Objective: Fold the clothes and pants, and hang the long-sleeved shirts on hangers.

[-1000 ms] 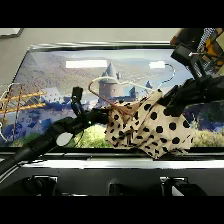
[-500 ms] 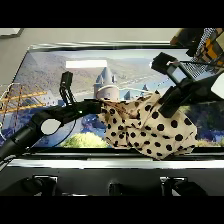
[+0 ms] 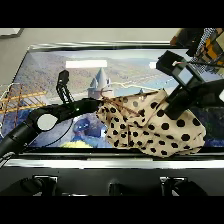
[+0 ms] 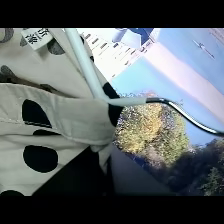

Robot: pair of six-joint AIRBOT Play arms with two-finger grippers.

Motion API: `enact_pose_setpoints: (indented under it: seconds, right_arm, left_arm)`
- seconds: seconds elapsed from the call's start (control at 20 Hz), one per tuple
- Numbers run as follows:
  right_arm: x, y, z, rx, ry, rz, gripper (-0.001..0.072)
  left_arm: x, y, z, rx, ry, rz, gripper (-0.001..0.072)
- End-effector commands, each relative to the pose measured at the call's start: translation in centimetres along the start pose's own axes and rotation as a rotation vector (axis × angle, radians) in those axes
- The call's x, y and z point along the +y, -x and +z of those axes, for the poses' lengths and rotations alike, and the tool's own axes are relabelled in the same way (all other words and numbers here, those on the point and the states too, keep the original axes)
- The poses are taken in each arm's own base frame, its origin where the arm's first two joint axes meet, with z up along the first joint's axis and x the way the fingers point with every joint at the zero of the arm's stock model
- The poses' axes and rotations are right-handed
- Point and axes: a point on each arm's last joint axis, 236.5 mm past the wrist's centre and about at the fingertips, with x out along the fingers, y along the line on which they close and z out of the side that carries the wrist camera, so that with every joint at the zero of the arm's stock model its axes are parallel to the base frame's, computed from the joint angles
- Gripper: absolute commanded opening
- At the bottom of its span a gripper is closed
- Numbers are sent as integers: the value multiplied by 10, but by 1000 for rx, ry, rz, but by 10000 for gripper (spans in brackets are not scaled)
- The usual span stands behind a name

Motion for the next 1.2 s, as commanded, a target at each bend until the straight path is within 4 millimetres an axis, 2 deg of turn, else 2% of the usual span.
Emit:
enact_pose_setpoints:
  seconds: [0.0,0.35,0.45,0.6,0.75,0.95,1.15]
  right_arm:
    - [6,7,-9,25,24,17,18]
    - [6,1,-9,29,88,19,18]
    - [-7,-5,-11,47,92,-28,18]
    - [-35,-8,-12,70,106,-138,18]
    - [-41,-9,-7,56,112,-163,18]
    - [-40,-10,-7,59,138,-158,18]
    - [-36,-21,-4,66,165,-130,18]
  left_arm:
    - [-2,0,5,-12,0,-5,22]
    - [-12,-3,17,-17,-6,-18,22]
    - [-12,-2,13,8,-9,-14,22]
    - [-8,-1,-7,90,-31,4,22]
    - [-11,0,-14,123,-8,-5,22]
    - [-28,7,5,84,-6,-43,23]
    - [-44,16,21,62,-17,-71,23]
